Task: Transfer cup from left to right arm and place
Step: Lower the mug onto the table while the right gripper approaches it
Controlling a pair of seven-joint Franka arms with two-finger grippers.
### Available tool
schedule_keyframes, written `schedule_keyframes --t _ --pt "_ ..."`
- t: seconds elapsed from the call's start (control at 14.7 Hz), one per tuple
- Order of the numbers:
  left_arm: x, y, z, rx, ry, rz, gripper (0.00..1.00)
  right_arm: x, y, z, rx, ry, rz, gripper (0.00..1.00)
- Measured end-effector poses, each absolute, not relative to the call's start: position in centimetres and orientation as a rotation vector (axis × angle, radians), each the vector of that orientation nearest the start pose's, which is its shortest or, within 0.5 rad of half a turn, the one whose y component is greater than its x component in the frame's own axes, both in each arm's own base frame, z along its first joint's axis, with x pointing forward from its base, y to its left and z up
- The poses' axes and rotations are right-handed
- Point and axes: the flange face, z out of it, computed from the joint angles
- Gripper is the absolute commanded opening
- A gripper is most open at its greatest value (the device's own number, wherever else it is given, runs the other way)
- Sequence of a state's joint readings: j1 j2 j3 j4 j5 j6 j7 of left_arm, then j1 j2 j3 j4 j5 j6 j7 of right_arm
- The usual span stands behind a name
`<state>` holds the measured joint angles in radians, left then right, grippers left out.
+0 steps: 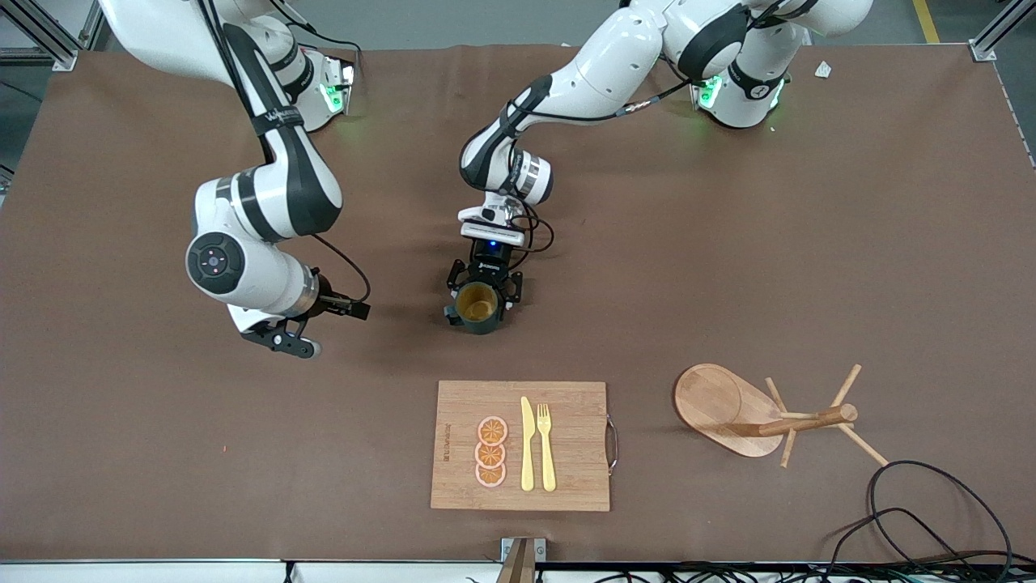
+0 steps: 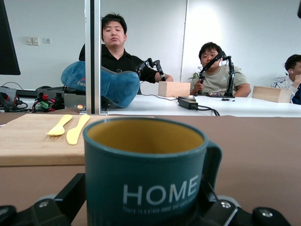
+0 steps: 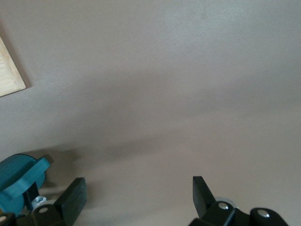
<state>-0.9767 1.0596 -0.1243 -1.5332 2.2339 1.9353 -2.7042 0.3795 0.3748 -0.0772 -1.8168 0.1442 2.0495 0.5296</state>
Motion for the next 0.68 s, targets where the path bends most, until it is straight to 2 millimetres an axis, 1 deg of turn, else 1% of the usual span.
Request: schedule_keyframes --t 0.2,0.34,0.41,0.55,0.68 --pt "35.1 -56.8 3.3 -2.453 0.184 -2.234 1.0 59.3 20.6 32.4 -3.064 0.44 0.227 1.0" --pt "33.8 -56.7 3.2 -2.441 0.181 -2.247 1.0 59.0 22.1 32.6 -3.052 0.44 0.202 1.0" --pt "32.8 -56.8 3.2 -2.456 0.176 -2.233 1.0 58.8 23.1 32.6 -3.044 0.454 0.188 1.0" --pt "30.1 -56.7 3.4 -2.488 0.092 -2.16 1.0 58.2 25.0 32.6 -3.033 0.497 0.162 1.0" --pt "27.7 -56.5 4.8 -2.503 -0.011 -2.078 1.0 57.5 26.9 32.5 -3.023 0.533 0.138 1.0"
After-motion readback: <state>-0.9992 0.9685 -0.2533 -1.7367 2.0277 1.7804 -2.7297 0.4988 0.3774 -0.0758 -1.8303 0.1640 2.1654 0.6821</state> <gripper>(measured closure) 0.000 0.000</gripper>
